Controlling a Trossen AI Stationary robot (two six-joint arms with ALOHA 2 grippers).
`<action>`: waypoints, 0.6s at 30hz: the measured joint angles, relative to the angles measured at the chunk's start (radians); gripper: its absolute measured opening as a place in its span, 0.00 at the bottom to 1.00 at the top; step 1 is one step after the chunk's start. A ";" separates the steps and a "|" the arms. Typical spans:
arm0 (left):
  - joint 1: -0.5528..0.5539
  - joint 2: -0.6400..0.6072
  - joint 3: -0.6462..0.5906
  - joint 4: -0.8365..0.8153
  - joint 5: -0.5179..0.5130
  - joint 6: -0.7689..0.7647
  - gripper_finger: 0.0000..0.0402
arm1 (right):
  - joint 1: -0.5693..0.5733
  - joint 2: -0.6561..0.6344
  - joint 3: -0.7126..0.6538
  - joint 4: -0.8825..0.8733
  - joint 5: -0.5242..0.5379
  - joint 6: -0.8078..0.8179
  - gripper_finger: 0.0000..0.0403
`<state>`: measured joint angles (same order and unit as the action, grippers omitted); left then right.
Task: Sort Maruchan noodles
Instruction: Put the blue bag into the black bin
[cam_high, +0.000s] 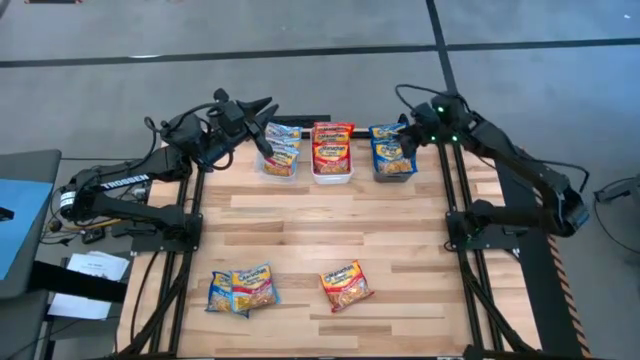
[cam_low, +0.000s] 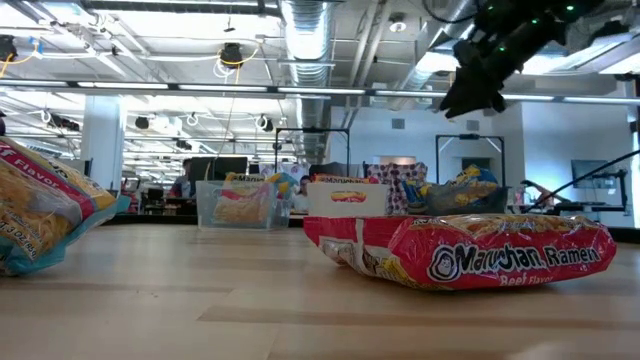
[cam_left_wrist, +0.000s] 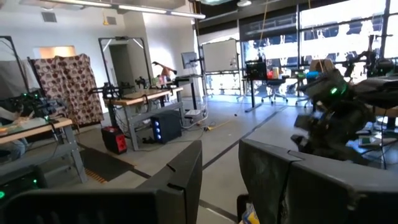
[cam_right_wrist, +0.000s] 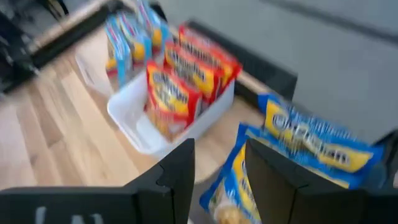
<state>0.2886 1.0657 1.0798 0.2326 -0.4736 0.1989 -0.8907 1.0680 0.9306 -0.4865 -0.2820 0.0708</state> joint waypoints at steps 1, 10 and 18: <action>0.000 0.000 0.000 0.004 0.000 0.000 0.24 | 0.005 0.025 0.025 -0.039 0.001 0.000 0.41; 0.000 0.000 0.000 -0.001 0.000 -0.020 0.24 | 0.052 0.260 0.166 -0.336 0.025 0.046 0.41; 0.000 0.000 0.000 -0.013 0.000 -0.021 0.24 | 0.061 0.391 0.174 -0.436 0.036 0.115 0.41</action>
<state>0.2883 1.0657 1.0798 0.2193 -0.4740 0.1780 -0.8299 1.4590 1.1042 -0.9225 -0.2463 0.1855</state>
